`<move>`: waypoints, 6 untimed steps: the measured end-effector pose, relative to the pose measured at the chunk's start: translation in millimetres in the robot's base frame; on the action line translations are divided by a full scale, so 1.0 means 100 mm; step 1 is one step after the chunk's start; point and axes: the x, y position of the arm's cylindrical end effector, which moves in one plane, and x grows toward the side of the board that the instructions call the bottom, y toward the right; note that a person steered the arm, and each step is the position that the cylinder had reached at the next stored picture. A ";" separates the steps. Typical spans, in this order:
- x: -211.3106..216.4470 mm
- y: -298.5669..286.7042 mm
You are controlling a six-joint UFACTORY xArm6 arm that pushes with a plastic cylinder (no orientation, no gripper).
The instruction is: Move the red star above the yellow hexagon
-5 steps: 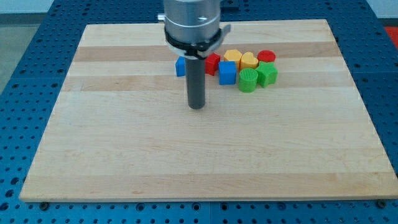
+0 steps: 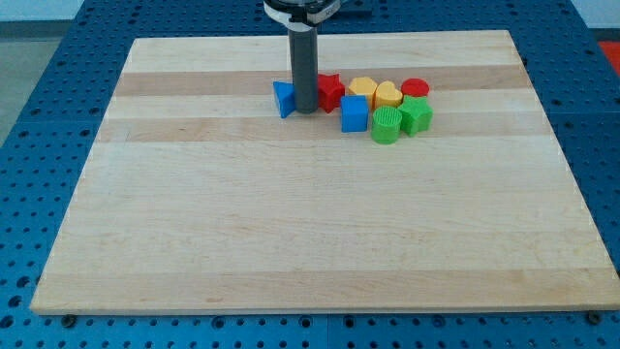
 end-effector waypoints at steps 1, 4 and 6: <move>-0.07 0.01; -0.34 0.12; -0.61 0.23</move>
